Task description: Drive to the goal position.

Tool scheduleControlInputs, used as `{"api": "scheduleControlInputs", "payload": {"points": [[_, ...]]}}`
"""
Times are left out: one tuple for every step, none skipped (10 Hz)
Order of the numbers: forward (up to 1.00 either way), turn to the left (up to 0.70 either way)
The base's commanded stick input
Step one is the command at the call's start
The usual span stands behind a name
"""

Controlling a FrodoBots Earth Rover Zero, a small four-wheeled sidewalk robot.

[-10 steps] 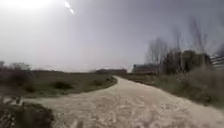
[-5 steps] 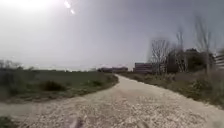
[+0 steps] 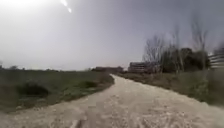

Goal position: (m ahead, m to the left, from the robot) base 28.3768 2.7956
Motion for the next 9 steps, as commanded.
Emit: {"api": "scheduleControlInputs", "payload": {"points": [[1.00,-0.16],[1.00,-0.22],[1.00,-0.29],[1.00,-0.35],[1.00,-0.36],[1.00,-0.20],[1.00,-0.04],[1.00,0.00],[1.00,0.00]]}}
